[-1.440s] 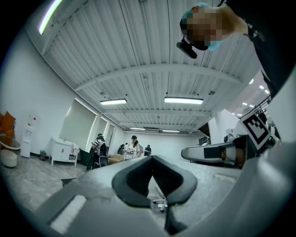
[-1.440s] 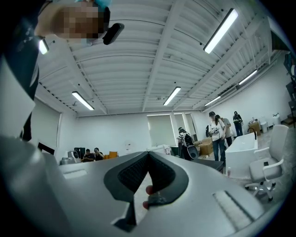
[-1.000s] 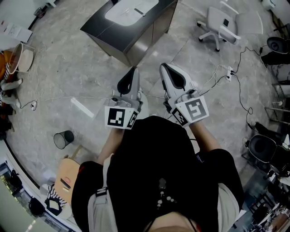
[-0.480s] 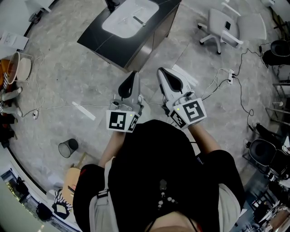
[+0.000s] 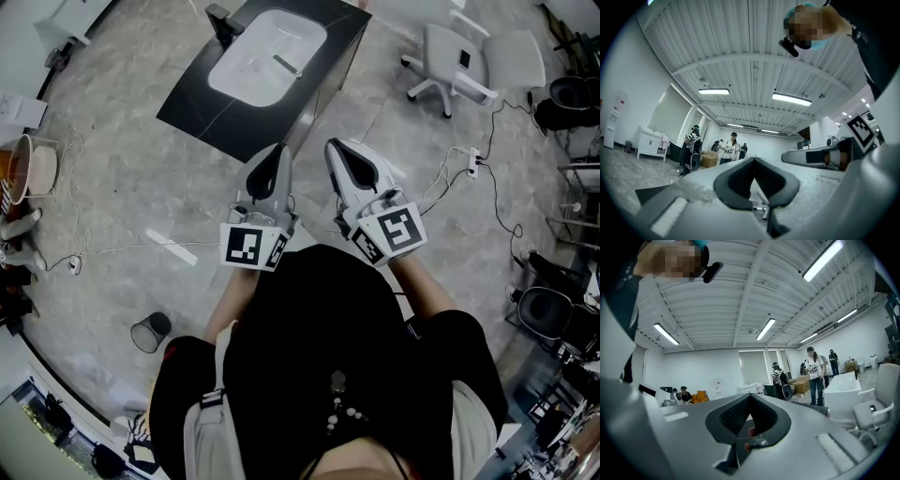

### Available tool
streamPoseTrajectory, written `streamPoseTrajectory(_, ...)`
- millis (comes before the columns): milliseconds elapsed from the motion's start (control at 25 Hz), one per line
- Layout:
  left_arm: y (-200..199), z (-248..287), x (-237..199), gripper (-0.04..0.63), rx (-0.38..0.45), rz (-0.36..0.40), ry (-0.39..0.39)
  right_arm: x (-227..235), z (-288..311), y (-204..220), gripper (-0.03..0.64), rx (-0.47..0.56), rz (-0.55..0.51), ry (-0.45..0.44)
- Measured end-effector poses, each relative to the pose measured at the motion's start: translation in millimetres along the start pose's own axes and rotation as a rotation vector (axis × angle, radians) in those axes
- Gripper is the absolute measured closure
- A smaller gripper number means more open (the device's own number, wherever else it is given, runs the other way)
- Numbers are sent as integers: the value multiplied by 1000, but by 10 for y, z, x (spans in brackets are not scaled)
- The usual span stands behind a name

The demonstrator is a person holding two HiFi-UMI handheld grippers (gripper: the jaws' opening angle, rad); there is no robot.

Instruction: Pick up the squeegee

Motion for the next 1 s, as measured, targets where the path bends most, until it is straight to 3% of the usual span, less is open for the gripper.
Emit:
streamPoseTrajectory(200, -106, 150, -298, 594, 16, -7, 4, -3, 277, -108, 614, 7, -27, 18)
streamPoseTrajectory(560, -172, 195, -460, 594, 13, 10, 25, -25, 499, -171, 614, 16, -47, 29)
streamPoseTrajectory(1000, -206, 452, -783, 594, 16, 34, -46, 185, 963, -253, 614, 26, -68, -37)
Point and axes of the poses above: the fingertips, and each gripper's own axes: z forward along the fingers, x to its right, y out of its underside, the point moved 6 cm from there along -z, backward along the fingers, and after that the axes turned 8 degrees about -x, right-handed, at the moved point
